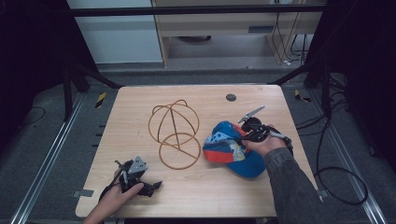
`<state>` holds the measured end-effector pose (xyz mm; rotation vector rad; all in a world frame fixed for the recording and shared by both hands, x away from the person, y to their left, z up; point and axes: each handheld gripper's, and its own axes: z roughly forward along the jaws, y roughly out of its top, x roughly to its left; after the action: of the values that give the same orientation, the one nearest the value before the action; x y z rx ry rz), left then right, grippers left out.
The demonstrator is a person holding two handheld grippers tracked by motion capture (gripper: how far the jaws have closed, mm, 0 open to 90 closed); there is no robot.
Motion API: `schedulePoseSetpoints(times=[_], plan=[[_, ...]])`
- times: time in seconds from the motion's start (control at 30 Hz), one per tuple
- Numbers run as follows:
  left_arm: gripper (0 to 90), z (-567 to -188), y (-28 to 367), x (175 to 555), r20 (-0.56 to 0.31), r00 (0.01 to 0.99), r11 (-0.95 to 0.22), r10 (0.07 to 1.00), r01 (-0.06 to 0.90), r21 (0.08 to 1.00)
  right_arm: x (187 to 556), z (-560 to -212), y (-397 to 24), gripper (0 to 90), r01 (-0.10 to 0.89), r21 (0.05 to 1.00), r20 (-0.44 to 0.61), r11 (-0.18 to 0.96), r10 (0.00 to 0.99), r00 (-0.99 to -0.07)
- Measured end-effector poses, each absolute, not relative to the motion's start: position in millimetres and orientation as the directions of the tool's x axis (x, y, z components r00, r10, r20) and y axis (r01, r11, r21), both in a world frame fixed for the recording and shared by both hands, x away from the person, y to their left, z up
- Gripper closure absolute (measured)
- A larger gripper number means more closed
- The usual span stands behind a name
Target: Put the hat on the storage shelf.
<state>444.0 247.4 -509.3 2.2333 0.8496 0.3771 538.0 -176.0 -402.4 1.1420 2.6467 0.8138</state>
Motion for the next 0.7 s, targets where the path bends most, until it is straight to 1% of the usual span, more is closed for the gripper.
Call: schedulePoseSetpoints(times=[0.33,0.7], plan=[[0.0,-509,247,444,0.019,0.741,-0.533,0.672,0.465,0.707,524,-364,-177,90.0,0.559,0.582,0.043,0.591,0.664,-0.747],[0.0,-510,247,443,0.016,0.736,-0.526,0.677,0.468,0.710,519,-334,-188,90.0,0.534,0.630,0.017,0.564,0.677,-0.735]])
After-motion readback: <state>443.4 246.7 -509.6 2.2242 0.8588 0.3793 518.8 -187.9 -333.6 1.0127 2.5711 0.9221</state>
